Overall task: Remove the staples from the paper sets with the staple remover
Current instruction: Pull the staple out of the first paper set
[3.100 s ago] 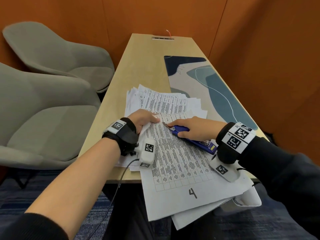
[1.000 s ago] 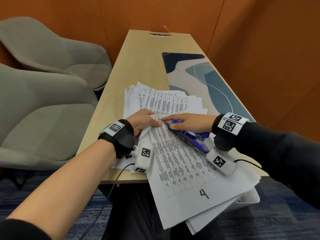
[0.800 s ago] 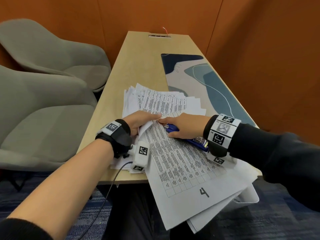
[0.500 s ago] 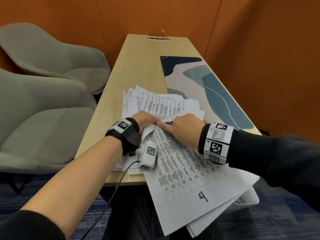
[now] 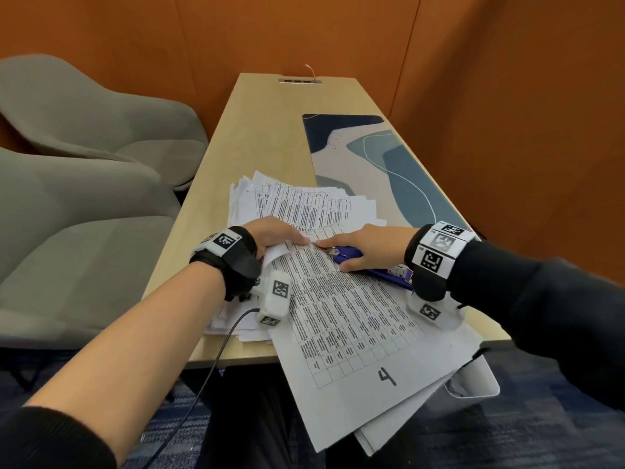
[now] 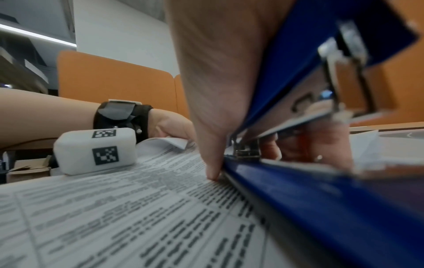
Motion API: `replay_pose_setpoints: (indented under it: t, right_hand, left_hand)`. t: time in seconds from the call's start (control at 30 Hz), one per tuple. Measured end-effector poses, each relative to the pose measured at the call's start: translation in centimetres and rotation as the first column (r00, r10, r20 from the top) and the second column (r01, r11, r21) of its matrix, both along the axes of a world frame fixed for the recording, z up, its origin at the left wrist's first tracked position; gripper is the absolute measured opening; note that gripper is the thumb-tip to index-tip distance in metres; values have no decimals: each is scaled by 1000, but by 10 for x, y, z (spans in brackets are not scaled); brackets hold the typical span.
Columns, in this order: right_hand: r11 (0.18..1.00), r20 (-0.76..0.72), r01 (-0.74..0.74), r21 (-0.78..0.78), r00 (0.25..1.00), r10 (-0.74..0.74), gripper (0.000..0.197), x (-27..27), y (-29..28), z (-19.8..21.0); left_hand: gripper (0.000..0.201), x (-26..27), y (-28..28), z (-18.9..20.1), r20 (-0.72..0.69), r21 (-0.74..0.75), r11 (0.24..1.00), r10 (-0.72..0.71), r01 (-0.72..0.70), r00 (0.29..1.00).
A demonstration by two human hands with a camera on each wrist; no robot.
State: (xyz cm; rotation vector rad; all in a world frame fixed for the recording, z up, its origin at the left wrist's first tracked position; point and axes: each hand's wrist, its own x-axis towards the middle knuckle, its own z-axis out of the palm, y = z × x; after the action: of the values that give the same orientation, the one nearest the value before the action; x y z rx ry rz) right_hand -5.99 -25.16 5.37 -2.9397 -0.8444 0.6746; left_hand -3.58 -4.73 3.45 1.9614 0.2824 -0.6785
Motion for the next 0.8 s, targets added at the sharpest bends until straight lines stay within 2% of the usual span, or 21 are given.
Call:
replay_pose_setpoints:
  t: [0.13, 0.2, 0.3, 0.5, 0.6, 0.67, 0.73, 0.8]
  right_hand:
    - [1000, 1, 10, -18, 1000, -10, 61, 4, 1, -4]
    - [1000, 26, 8, -14, 1000, -8, 61, 4, 3, -6]
    - [1000, 42, 10, -12, 999, -10, 60, 6, 6, -8]
    - [1000, 116, -10, 5, 993, 9, 57, 7, 18, -12]
    - [998, 40, 32, 49, 999, -34, 56, 10, 22, -7]
    - [988, -94, 86, 127, 993, -74, 51, 11, 17, 2]
    - [960, -261, 146, 241, 962, -81, 40, 6, 12, 8]
    - [968, -230, 111, 223, 971, -58, 43, 5, 13, 12]
  left_hand:
    - [33, 3, 0, -5, 59, 47, 999, -25, 22, 998]
    - [42, 4, 1, -8, 64, 38, 998, -49, 47, 997]
    - [49, 3, 1, -14, 148, 11, 999, -40, 39, 988]
    - [46, 2, 4, -11, 146, 62, 991, -125, 117, 981]
    - [39, 1, 6, -8, 139, 101, 984, -161, 147, 977]
    - [27, 1, 8, -10, 149, 51, 993, -117, 111, 982]
    - [26, -2, 9, -11, 144, 9, 995, -101, 101, 984]
    - [28, -4, 9, -9, 128, -16, 993, -115, 118, 985]
